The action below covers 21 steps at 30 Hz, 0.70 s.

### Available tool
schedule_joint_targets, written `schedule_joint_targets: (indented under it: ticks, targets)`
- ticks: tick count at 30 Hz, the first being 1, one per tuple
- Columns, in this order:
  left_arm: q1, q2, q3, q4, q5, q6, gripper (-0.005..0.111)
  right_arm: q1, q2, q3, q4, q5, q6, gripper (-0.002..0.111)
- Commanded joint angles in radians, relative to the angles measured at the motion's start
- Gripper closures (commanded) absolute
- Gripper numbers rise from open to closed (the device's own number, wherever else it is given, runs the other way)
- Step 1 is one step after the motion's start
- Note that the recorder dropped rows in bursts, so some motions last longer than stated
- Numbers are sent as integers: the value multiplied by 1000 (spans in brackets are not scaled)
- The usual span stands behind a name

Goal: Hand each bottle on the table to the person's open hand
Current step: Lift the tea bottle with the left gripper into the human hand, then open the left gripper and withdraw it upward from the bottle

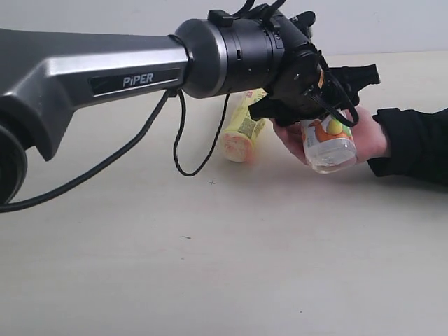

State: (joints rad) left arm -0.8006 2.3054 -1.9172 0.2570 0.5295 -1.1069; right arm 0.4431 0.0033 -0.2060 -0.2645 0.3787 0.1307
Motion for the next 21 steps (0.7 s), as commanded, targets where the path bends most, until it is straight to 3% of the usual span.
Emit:
schedule_joint_targets:
  ticks: [1, 3, 4, 9, 11, 21]
  targets:
    - [1, 2, -7, -10, -16, 0, 107, -2, -3, 2, 0, -3, 1, 108]
    - [1, -6, -7, -11, -5, 7, 104, -2, -3, 2, 0, -3, 1, 108]
    - [1, -11, -7, -11, 0, 10, 97, -2, -3, 2, 0, -3, 1, 108]
    - [-2, -18, -7, -17, 16, 56, 29, -2, -3, 2, 0, -3, 1, 108]
    - [-3, -18, -7, -17, 16, 56, 25, -2, -3, 2, 0, -3, 1, 108]
    - [-3, -18, -7, -17, 14, 60, 26, -2, -3, 2, 0, -3, 1, 108]
